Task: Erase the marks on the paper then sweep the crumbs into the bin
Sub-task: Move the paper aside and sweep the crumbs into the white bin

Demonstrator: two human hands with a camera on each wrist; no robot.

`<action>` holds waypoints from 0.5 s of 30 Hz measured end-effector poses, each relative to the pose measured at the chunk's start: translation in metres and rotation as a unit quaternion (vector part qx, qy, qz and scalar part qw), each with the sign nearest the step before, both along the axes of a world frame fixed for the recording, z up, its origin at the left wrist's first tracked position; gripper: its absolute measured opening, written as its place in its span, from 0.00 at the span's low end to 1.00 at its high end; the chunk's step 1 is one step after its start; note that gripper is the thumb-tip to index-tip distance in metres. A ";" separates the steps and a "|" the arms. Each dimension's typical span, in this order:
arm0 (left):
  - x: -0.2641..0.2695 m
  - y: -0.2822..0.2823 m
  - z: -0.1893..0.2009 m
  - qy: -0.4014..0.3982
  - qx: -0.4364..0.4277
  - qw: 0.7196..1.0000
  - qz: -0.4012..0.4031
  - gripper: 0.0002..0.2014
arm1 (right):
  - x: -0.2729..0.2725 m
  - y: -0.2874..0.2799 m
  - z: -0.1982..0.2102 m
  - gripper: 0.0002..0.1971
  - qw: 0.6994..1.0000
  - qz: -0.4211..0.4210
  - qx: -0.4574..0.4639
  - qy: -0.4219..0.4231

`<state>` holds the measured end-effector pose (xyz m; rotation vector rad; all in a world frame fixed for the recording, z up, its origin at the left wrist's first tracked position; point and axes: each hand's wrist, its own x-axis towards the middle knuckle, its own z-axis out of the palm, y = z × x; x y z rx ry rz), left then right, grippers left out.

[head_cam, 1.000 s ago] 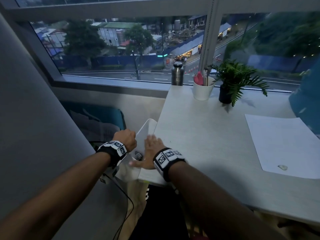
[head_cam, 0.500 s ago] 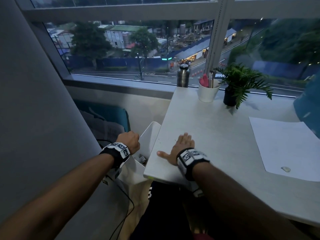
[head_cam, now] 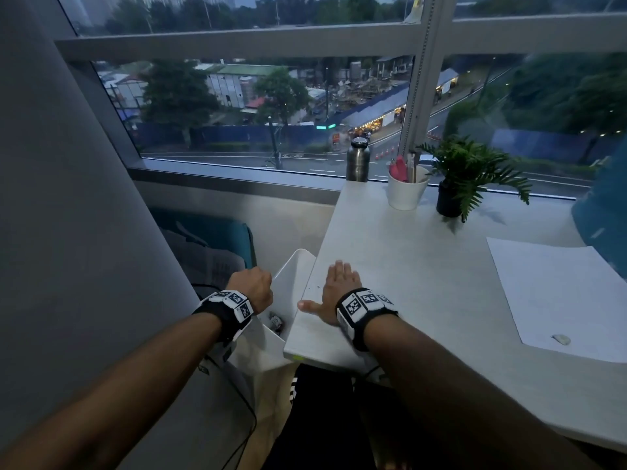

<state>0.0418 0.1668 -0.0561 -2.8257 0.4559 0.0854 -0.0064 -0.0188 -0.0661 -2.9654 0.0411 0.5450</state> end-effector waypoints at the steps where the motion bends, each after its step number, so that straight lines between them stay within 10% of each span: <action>1: -0.001 0.000 -0.001 0.001 -0.001 1.000 0.002 0.14 | 0.000 -0.001 -0.003 0.61 1.000 -0.009 -0.002 0.007; 9: -0.001 -0.002 -0.001 0.006 0.018 1.000 -0.011 0.15 | -0.016 0.071 -0.004 0.57 0.989 0.140 0.036 -0.041; 15: -0.005 0.001 0.001 0.004 0.012 1.000 -0.012 0.15 | -0.020 0.040 -0.001 0.60 0.998 0.064 0.024 0.009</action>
